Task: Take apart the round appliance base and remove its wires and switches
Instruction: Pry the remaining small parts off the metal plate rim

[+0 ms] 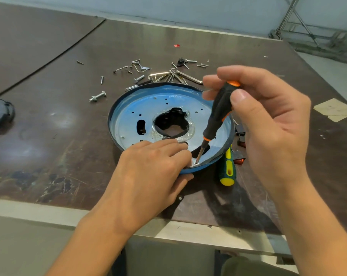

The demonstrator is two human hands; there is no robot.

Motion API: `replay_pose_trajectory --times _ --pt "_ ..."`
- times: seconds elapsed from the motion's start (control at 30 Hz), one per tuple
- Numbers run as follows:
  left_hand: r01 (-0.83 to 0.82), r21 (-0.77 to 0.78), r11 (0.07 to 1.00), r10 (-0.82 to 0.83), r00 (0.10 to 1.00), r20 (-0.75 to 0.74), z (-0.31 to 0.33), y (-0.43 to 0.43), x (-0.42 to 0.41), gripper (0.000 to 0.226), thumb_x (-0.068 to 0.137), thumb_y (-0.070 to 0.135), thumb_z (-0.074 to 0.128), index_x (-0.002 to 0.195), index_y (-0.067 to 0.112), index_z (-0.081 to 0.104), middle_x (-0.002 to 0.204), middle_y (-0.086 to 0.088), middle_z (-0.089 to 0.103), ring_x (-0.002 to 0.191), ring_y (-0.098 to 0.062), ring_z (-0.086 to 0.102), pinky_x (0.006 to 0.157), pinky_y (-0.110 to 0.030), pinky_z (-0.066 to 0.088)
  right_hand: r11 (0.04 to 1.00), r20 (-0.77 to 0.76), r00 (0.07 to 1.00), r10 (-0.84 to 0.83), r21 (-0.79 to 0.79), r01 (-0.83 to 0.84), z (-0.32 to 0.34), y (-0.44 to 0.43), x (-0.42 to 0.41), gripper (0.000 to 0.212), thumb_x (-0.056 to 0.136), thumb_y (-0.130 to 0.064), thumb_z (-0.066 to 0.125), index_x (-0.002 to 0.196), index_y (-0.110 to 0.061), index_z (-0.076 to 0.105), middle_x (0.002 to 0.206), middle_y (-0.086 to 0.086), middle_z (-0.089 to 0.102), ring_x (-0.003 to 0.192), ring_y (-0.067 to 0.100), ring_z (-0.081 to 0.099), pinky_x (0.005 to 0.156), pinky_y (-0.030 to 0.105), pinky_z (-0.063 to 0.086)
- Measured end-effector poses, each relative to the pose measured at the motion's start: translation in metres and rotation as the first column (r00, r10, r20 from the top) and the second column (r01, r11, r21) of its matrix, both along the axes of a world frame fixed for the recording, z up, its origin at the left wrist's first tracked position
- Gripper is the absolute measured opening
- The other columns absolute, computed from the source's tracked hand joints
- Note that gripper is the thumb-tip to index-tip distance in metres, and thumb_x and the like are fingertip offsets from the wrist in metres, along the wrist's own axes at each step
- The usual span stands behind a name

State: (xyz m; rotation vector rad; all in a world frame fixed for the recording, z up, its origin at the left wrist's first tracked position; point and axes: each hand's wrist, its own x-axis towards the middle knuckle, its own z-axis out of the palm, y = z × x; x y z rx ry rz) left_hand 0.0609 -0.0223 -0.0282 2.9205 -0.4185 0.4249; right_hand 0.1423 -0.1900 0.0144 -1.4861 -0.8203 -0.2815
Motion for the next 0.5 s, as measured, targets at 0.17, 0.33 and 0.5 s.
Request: replay_pose_trajectory --times 0.17,0.33,0.5 --pt "0.007 -0.001 1.0 -0.007 1.0 -0.005 0.0007 0.0012 -0.0008 0.014 0.086 0.043 0.065 0.09 0.03 0.063 0.111 0.01 0.071 0.103 -0.014 0.067 0.074 -0.038 0.057 0.991 0.127 0.986 -0.103 -0.07 0.113 0.0007 0.0037 0.0 0.029 0.093 -0.01 0.072 0.122 -0.01 0.066 0.107 0.011 0.064 0.093 0.019 0.062 0.077 0.034 0.051" --pt "0.012 0.009 1.0 -0.012 1.0 -0.001 0.0009 0.0012 -0.0006 0.014 0.087 0.043 0.062 0.092 0.03 0.063 0.109 0.01 0.07 0.101 -0.014 0.068 0.072 -0.038 0.057 0.995 0.092 0.995 -0.033 -0.089 0.041 -0.0011 -0.0014 0.0018 0.032 0.1 0.004 0.054 0.131 -0.004 0.06 0.117 0.013 0.071 0.107 0.028 0.071 0.089 0.041 0.059" --pt "0.003 -0.02 1.0 -0.003 1.0 -0.015 0.0014 0.0013 -0.0012 0.014 0.086 0.044 0.064 0.092 0.032 0.061 0.108 0.011 0.07 0.098 -0.013 0.067 0.072 -0.036 0.056 0.99 0.102 0.988 -0.118 -0.061 0.125 -0.0011 0.0017 -0.0011 0.023 0.096 -0.012 0.07 0.119 -0.013 0.064 0.107 0.006 0.064 0.092 0.015 0.064 0.075 0.034 0.054"
